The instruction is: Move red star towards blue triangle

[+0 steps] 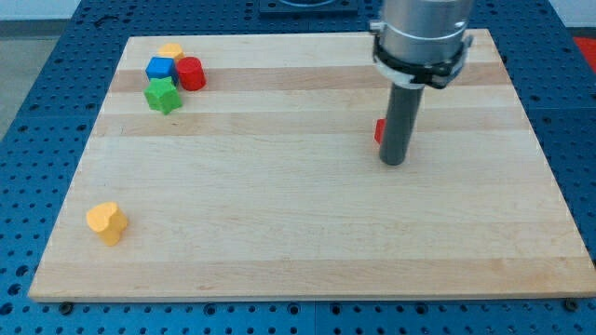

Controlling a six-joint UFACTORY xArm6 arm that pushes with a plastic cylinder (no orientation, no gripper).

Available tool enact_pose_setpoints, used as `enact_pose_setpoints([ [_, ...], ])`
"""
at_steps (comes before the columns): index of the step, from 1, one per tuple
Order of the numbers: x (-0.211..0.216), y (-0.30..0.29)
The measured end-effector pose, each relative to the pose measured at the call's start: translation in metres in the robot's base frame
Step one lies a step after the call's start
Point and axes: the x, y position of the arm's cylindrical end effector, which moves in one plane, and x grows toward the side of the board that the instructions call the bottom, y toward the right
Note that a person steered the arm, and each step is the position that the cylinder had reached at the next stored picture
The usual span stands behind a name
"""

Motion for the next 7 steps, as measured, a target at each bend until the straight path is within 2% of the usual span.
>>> enact_pose_setpoints([
  [3,-0.099,0.014],
  [5,-0.104,-0.033],
  [7,-0.116,0.008],
])
